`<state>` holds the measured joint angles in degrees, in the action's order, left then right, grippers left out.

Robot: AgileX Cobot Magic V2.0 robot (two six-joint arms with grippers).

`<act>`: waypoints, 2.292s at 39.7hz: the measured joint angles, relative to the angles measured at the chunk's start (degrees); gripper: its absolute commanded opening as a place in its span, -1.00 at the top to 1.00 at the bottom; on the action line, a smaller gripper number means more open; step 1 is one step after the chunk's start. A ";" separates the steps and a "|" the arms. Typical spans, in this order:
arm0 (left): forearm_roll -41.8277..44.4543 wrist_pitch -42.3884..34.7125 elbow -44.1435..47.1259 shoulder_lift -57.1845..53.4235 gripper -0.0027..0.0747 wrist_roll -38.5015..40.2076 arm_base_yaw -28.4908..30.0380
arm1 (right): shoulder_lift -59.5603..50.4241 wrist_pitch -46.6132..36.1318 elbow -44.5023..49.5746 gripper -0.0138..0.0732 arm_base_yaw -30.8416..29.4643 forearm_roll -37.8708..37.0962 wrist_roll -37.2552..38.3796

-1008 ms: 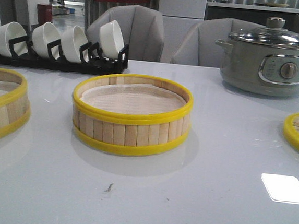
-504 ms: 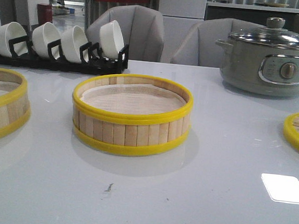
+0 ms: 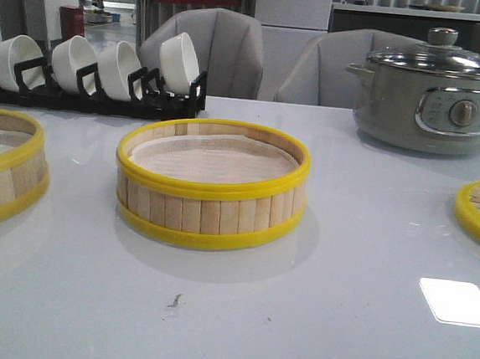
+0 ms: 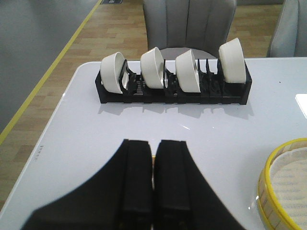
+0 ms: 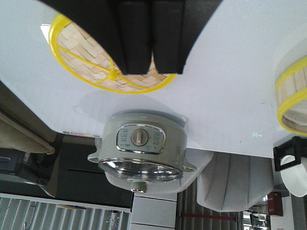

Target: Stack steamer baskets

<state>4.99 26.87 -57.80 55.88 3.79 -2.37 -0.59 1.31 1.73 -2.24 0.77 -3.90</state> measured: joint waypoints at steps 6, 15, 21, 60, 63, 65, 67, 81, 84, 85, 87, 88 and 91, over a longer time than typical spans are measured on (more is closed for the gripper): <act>0.00 2.04 0.00 0.00 0.71 0.00 0.00 | 0.00 -0.74 0.00 0.56 0.00 0.00 0.00; 0.00 2.44 0.00 0.00 0.71 0.00 0.00 | 0.00 -4.72 0.00 0.56 0.00 0.00 0.00; 0.00 2.58 0.00 0.00 0.71 0.00 0.00 | 0.00 -1.31 -2.63 0.56 0.00 1.03 1.89; 0.00 6.18 0.00 0.00 0.71 0.00 0.00 | 47.38 25.47 -44.64 0.56 0.00 2.03 2.52; 0.00 6.55 0.00 0.00 0.71 0.00 0.00 | 47.48 24.83 -44.64 0.56 0.00 2.03 2.52; 0.00 6.82 0.00 0.00 0.71 0.00 0.00 | 47.47 23.99 -44.64 0.56 0.00 2.03 2.61; 0.00 7.06 0.00 0.00 0.71 0.00 0.00 | 47.47 23.67 -44.64 0.56 0.00 2.03 2.61; 0.00 8.75 0.00 0.00 0.37 -0.31 0.00 | 47.47 24.38 -44.76 -0.47 0.00 2.14 2.61; -0.19 8.88 0.00 0.00 -0.03 -1.45 -0.42 | 47.47 24.57 -44.76 -0.45 0.00 2.14 2.61; -0.24 8.97 0.00 0.00 -0.12 -1.67 -0.65 | 47.47 24.60 -44.76 -0.45 0.00 2.14 2.61; -0.49 9.25 0.00 0.00 -0.29 -2.02 -1.27 | 47.47 24.60 -44.76 -0.45 0.00 2.14 2.61; -0.82 9.43 0.00 0.00 -0.34 -2.11 -1.42 | 47.47 24.60 -44.76 -0.45 0.00 2.14 2.61; -2.14 9.99 0.00 0.15 -0.35 -2.14 -2.47 | 47.47 24.64 -44.76 -0.45 0.00 2.14 2.61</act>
<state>2.84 36.86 -57.80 56.03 1.65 -4.83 46.88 25.95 -43.04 -2.24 2.92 -1.29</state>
